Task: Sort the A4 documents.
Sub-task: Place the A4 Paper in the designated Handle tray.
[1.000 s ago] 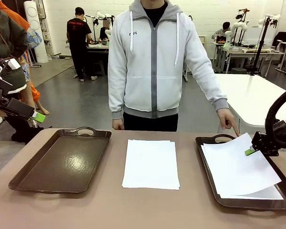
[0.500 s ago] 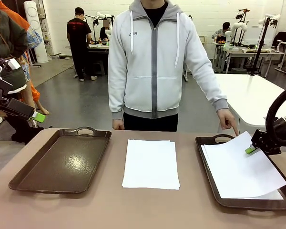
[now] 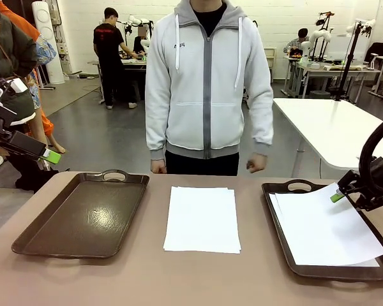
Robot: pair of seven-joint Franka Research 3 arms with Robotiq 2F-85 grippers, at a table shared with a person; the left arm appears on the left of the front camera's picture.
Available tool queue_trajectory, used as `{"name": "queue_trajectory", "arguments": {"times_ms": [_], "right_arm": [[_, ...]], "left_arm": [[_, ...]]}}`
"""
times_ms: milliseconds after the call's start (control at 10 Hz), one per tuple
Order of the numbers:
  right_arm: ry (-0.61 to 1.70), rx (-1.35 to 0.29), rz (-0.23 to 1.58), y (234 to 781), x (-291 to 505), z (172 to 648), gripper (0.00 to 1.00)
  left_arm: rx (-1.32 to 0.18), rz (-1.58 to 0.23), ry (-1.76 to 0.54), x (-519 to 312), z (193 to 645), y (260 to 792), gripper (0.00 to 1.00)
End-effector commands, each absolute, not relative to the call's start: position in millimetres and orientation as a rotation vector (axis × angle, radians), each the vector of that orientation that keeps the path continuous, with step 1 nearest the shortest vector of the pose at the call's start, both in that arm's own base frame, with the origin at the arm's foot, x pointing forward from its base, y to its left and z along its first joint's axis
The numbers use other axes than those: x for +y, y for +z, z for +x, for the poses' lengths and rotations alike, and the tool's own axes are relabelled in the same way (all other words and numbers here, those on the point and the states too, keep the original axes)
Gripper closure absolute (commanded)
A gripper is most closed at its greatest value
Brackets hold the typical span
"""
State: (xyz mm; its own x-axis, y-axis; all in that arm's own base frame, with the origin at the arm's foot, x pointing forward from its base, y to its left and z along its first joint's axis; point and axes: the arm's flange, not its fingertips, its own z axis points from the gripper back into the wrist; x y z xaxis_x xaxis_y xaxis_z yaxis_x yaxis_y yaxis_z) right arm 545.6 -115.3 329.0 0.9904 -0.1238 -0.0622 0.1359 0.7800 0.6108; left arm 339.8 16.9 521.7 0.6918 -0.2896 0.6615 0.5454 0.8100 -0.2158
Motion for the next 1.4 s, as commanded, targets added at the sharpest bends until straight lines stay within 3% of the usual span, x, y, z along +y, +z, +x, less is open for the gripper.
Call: {"name": "queue_trajectory", "arguments": {"times_ms": [0,100,200,1300], "right_arm": [[-0.187,0.009,0.604,336.9,-116.7,535.0,0.1],[-0.198,-0.002,0.586,340.0,-117.9,532.1,0.14],[-0.205,-0.023,0.576,343.9,-118.4,529.7,0.0],[-0.185,-0.072,0.591,354.0,-121.1,533.9,0.0]], "left_arm": [[-0.655,-0.434,-0.484,17.0,340.3,520.9,0.0],[-0.655,-0.434,-0.484,17.0,340.3,520.9,0.0],[-0.655,-0.434,-0.484,17.0,340.3,520.9,0.0],[-0.655,-0.434,-0.484,17.0,340.3,520.9,0.0]]}}
